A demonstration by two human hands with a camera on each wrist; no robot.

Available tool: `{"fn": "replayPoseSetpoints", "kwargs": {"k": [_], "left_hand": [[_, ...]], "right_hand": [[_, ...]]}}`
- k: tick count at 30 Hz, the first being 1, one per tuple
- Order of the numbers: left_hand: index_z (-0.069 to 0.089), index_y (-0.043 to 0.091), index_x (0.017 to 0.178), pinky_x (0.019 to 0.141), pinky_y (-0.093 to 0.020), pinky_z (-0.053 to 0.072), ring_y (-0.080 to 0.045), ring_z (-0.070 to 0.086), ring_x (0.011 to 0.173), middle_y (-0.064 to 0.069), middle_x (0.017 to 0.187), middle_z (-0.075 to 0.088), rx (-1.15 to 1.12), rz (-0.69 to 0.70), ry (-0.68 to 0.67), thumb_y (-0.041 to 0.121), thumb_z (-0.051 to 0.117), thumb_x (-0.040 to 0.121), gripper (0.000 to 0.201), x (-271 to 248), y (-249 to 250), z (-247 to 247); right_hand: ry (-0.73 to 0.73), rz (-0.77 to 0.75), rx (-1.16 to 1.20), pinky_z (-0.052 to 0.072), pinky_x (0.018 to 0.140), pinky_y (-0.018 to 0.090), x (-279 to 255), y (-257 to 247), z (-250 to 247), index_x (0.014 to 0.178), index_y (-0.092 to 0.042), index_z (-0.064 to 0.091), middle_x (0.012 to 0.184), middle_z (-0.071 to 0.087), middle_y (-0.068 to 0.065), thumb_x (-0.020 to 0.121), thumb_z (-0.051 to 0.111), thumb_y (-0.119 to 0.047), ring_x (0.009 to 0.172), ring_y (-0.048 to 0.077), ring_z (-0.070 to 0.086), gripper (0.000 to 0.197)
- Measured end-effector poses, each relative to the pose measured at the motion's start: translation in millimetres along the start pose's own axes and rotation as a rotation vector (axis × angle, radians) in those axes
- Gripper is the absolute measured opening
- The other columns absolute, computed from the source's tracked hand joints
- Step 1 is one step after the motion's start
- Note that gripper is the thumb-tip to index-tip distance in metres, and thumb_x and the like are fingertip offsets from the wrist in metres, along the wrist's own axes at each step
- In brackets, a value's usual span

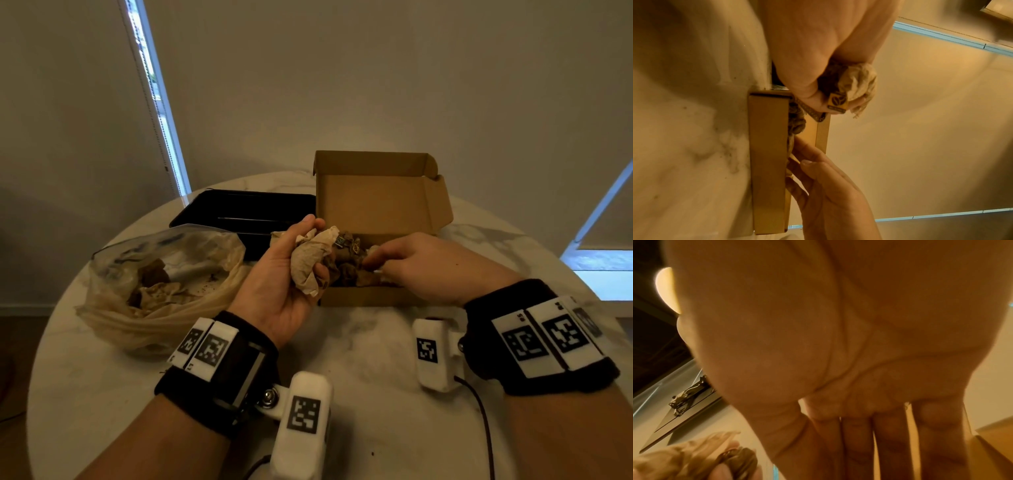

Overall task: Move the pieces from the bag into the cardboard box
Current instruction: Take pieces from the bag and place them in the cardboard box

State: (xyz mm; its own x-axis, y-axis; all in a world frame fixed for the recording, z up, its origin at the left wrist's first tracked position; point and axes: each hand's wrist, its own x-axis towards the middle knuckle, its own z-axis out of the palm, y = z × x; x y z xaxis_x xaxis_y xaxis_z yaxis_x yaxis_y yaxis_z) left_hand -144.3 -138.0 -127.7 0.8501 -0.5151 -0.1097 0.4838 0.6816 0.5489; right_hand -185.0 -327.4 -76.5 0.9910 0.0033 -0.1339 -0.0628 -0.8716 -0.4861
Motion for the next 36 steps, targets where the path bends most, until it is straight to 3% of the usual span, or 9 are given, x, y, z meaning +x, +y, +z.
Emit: {"fn": "replayPoseSetpoints", "kwargs": {"k": [2,7,9,15,18,21,25,29,36], "left_hand": [[0.069,0.013,0.100,0.046,-0.015,0.052,-0.010,0.056,0.078,-0.007,0.100,0.065,-0.002,0.002,0.004,0.031,0.068,0.090,0.020,0,0,1],[0.069,0.013,0.100,0.046,-0.015,0.052,-0.011,0.056,0.079,-0.007,0.099,0.065,0.004,0.008,0.016,0.031,0.069,0.090,0.020,-2,0,3],[0.069,0.013,0.099,0.046,-0.015,0.052,-0.011,0.056,0.079,-0.007,0.098,0.066,0.010,0.007,0.019,0.031,0.069,0.090,0.021,-3,0,3],[0.070,0.014,0.103,0.045,-0.015,0.051,-0.010,0.056,0.078,-0.008,0.102,0.067,0.035,0.003,0.035,0.034,0.067,0.091,0.024,-3,0,4],[0.068,0.010,0.119,0.048,-0.014,0.051,-0.010,0.058,0.076,-0.011,0.112,0.068,0.065,0.000,0.006,0.037,0.063,0.095,0.037,-3,-1,5],[0.057,0.008,0.141,0.050,-0.015,0.053,-0.012,0.059,0.080,-0.014,0.125,0.063,0.074,0.019,0.016,0.039,0.060,0.098,0.053,-2,-3,4],[0.067,0.007,0.122,0.053,-0.017,0.057,-0.014,0.069,0.081,-0.013,0.103,0.073,0.038,0.017,0.016,0.037,0.058,0.100,0.038,-5,-2,4],[0.070,0.008,0.120,0.050,-0.015,0.055,-0.018,0.069,0.091,-0.017,0.115,0.073,-0.002,0.037,0.078,0.033,0.062,0.095,0.037,-5,-1,7],[0.077,0.009,0.109,0.039,-0.012,0.047,-0.009,0.063,0.076,-0.011,0.097,0.072,0.004,-0.047,0.044,0.033,0.074,0.082,0.035,-7,-1,11]], "right_hand": [[-0.008,-0.018,-0.002,0.046,0.098,0.027,0,-2,1,0.120,-0.039,0.070,0.131,0.065,-0.010,0.101,0.050,-0.023,0.119,0.011,0.058,0.032],[-0.016,-0.027,-0.034,0.044,0.078,0.019,0,-1,0,0.120,-0.039,0.071,0.122,0.067,-0.010,0.102,0.050,-0.026,0.107,0.010,0.059,0.030],[-0.012,-0.041,-0.022,0.043,0.076,0.017,0,0,2,0.117,-0.039,0.070,0.119,0.068,-0.009,0.103,0.051,-0.028,0.103,0.008,0.060,0.027],[0.262,-0.352,0.275,0.052,0.083,0.022,-8,-12,-1,0.115,-0.042,0.069,0.105,0.069,-0.019,0.099,0.059,-0.042,0.100,-0.002,0.064,0.020],[0.199,-0.457,0.349,0.059,0.079,0.025,-10,-23,6,0.110,-0.042,0.068,0.101,0.068,-0.013,0.093,0.067,-0.044,0.094,0.002,0.066,0.017],[0.220,-0.494,0.309,0.060,0.077,0.030,-5,-24,16,0.100,-0.036,0.069,0.094,0.070,-0.009,0.094,0.070,-0.034,0.088,0.006,0.067,0.006],[0.339,-0.522,0.439,0.057,0.077,0.030,-2,-23,13,0.098,-0.031,0.068,0.089,0.069,-0.006,0.098,0.065,-0.026,0.088,0.010,0.068,0.006],[0.443,-0.522,0.590,0.062,0.081,0.047,0,-23,8,0.098,-0.026,0.068,0.090,0.071,0.001,0.099,0.063,-0.019,0.090,0.022,0.071,0.009],[0.580,-0.390,0.621,0.063,0.078,0.045,6,-16,9,0.096,-0.026,0.068,0.092,0.070,-0.003,0.098,0.063,-0.017,0.089,0.019,0.070,0.010]]}}
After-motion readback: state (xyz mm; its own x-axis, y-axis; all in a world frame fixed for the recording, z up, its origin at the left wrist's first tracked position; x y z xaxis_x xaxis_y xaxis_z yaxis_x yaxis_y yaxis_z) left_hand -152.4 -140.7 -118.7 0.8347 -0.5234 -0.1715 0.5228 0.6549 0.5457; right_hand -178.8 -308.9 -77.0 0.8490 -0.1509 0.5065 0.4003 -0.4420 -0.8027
